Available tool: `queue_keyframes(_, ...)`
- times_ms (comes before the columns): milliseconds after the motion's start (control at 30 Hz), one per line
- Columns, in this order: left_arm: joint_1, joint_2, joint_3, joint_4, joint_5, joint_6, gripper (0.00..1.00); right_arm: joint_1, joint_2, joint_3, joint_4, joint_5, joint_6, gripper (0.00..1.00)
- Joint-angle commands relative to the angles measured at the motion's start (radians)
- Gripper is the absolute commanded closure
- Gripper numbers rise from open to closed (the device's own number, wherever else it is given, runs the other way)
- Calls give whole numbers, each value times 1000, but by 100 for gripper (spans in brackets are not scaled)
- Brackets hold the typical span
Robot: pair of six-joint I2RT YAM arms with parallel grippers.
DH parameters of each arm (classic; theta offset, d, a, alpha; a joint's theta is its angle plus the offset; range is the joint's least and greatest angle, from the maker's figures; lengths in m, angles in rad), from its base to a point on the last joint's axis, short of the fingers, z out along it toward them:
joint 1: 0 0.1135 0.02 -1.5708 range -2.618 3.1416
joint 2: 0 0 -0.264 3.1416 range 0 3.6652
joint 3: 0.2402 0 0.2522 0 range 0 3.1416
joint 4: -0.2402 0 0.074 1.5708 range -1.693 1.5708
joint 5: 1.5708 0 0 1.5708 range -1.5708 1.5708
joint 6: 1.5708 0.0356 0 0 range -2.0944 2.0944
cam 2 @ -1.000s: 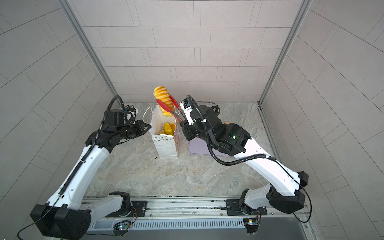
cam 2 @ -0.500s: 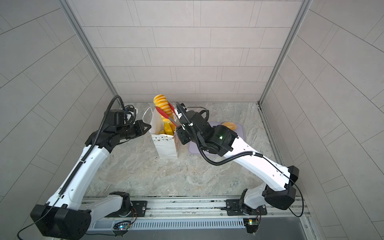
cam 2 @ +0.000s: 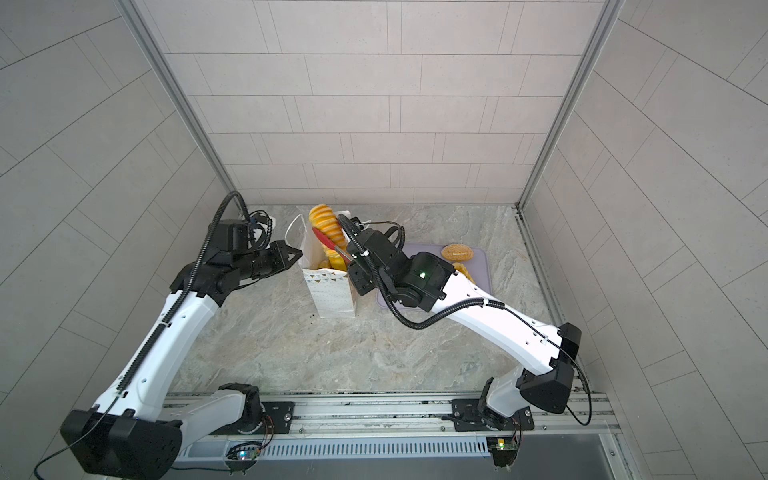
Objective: Place the fake bread into the paper bag
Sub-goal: 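Lower the spiral bread into the bag and open the tongs, then raise the empty tongs out of the bag with the right gripper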
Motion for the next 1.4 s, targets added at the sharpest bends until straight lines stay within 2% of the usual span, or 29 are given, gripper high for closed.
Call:
queue_keyframes(0,-4,-21,-12,12,4,-1,92,8,-21,-6,32,14,11,57)
queue_keyframes(500,-4,-21,-8,11,5,0,92,15,-43,-4,22,23,13,46)
queue_keyframes(1100,-2,-16,-4,11,7,2,92,15,-65,21,35,65,-8,47)
queue_keyframes(1367,-3,-19,-4,6,7,6,92,1,-94,49,14,164,-19,48)
